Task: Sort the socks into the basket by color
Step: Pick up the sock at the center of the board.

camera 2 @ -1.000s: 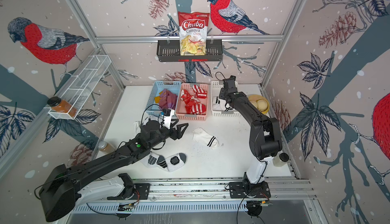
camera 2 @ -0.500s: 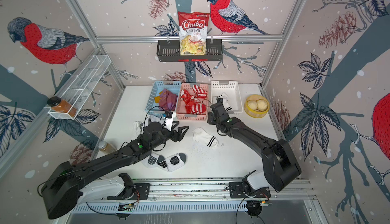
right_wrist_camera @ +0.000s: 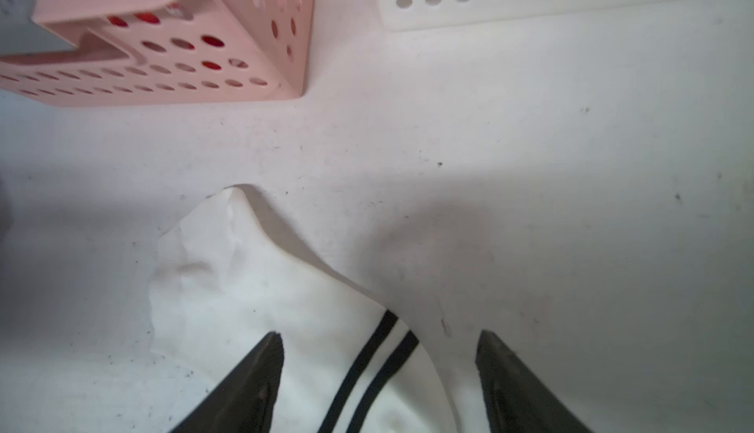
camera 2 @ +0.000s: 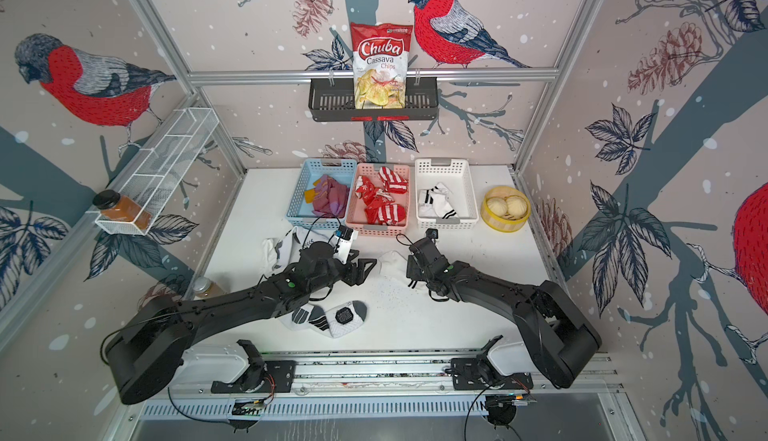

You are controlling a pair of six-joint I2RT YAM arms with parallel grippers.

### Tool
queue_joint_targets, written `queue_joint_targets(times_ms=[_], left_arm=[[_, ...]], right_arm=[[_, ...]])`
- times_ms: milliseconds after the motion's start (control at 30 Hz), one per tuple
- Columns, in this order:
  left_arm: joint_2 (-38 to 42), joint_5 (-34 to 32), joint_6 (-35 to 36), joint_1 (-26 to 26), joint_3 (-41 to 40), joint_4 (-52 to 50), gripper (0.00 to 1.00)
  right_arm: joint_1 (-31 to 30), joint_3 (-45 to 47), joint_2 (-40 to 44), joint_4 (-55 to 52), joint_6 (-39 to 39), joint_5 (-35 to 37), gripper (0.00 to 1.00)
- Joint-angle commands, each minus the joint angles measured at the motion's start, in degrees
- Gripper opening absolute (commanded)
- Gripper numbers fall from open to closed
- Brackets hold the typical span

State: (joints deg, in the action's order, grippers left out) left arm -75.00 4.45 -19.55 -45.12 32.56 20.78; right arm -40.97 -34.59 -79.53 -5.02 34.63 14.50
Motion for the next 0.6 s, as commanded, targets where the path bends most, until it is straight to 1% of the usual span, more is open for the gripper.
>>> queue_joint_targets(times_ms=[0,133,367,400,500,567], left_arm=[[-0.03,-0.37,-0.15,-0.13,0.13,2.13,0.74],[0.16,-1.36,-0.05,-0.12,0.22,0.65,0.74],[0.78,-2.24,0.39,-0.14,0.22,-0.75,0.74],[1.02,-2.41,0.39,-0.10,0.14,-0.89,0.74],[1.75,-2.69,0.44,-0.12,-0.13,-1.11,0.74],[2.10,-2.91,0.40,-0.08,-0.26,-1.35,0.74]], right_arm=[[-0.63,0.57,-1.39,4.11,1.05,-1.47,0.79],[-2.14,0.19,-3.89,4.58,1.76,-1.06,0.78],[-4.53,-1.95,-8.37,2.52,2.94,1.03,0.68],[-4.79,-2.14,-8.68,2.35,3.15,1.26,0.66],[-5.68,-2.74,-9.36,1.55,3.60,2.14,0.53],[-6.29,-3.35,-9.86,0.51,3.93,3.04,0.41]])
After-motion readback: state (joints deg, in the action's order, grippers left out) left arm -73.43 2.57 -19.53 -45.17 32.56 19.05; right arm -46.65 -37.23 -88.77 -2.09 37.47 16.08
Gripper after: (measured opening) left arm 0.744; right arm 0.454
